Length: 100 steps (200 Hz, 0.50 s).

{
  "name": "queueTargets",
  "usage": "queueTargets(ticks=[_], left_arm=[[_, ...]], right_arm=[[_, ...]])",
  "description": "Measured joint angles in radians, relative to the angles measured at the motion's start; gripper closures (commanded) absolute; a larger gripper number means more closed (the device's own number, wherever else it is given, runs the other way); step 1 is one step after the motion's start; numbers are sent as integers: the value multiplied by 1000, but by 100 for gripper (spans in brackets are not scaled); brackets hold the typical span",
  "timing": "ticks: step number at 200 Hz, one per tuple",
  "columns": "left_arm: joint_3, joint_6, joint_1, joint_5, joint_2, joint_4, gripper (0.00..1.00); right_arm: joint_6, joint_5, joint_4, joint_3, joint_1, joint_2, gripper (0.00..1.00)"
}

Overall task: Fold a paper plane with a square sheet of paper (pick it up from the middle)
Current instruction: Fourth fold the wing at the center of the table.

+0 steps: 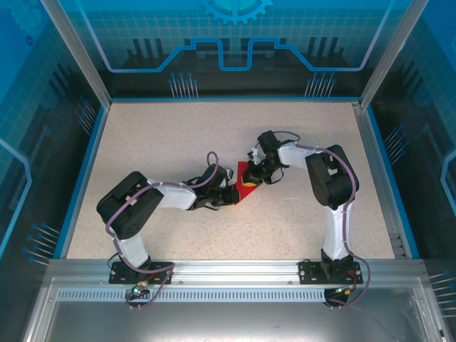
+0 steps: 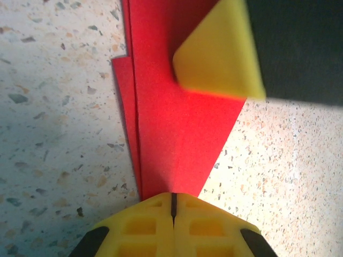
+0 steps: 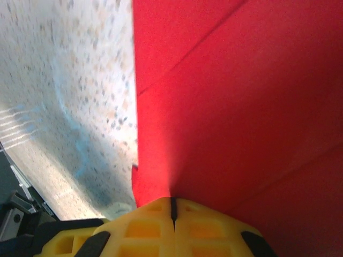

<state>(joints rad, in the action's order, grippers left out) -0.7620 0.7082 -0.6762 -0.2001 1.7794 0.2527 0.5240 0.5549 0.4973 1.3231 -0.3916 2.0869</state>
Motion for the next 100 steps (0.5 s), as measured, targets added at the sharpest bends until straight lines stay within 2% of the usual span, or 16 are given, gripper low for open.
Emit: queueTargets(ticks=[100], left_arm=[[0,0,0,2,0,0,100]], right_arm=[[35,34,-19,79,102,62,97]])
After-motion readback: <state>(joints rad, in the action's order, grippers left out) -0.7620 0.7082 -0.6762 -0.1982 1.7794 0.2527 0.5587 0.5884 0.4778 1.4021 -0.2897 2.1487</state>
